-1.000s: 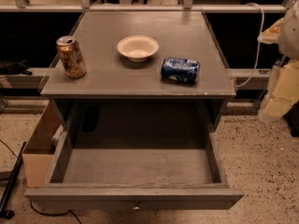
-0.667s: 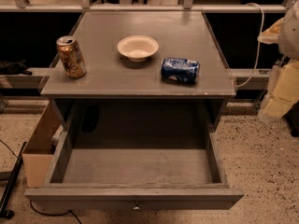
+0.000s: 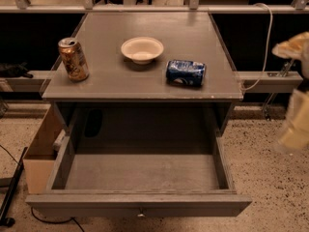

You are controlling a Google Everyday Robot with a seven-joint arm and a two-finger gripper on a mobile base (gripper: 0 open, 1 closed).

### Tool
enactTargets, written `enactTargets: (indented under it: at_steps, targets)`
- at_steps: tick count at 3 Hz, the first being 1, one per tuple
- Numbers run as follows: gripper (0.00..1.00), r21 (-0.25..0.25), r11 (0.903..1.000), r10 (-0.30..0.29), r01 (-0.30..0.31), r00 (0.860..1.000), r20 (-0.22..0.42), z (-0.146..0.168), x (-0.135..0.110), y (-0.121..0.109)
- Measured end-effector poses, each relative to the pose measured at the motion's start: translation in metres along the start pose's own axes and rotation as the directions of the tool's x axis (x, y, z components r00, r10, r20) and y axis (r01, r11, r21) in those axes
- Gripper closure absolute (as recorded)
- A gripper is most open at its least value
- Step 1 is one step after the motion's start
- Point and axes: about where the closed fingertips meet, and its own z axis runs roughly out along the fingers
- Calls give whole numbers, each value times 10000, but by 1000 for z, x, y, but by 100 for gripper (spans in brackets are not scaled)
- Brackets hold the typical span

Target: Close top drawer

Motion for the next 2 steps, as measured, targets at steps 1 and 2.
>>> enactTargets:
  at_steps: [1, 2]
  targets:
    - [0, -245, 9995, 237, -213, 9943, 1035, 10, 8, 45]
    - [0, -620, 9977, 403, -267, 9728, 2283, 30, 13, 77]
